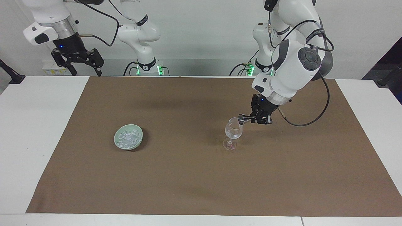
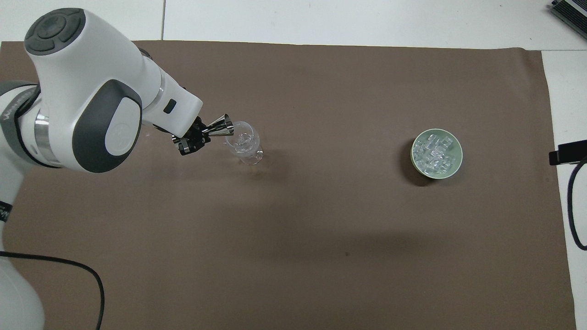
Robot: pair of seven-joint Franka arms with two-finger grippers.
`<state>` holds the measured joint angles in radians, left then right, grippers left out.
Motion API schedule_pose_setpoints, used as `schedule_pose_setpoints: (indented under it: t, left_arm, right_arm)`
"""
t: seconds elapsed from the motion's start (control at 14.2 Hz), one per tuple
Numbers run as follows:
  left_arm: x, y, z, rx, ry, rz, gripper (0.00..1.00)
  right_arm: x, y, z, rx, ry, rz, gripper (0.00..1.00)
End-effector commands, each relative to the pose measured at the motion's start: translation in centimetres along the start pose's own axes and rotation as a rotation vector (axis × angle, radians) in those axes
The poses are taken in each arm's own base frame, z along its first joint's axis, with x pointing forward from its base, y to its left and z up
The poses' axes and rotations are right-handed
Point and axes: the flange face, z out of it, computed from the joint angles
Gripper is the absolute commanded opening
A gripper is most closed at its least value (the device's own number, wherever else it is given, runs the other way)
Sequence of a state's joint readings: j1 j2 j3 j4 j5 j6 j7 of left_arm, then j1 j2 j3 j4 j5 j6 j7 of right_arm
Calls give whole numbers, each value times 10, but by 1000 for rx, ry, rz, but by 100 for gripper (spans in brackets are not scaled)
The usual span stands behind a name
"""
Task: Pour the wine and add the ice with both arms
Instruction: 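Tilt the jigger with the left gripper to pour into the clear glass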
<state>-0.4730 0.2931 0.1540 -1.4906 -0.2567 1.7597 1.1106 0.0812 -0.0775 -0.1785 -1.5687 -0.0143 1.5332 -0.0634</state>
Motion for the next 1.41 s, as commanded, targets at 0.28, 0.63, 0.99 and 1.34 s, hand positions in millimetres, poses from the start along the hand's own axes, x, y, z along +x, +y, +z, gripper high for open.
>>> schedule_pose_setpoints:
  t: [0.28,0.63,0.99,1.34]
  left_arm:
    - [15,6,1,32,-47,-18,0]
    - [20,8,-2,67,-91,-32,0]
    - [20,7,5,71,-125,-27,0]
    - [20,7,2,73,-119,-36,0]
  right_arm:
    - [-5,-1,-3,21,0,20,100]
    - [-5,-1,-3,21,0,19,100]
    - [-5,-1,-3,21,2,19,100]
    - [-5,-1,-3,21,2,19,100]
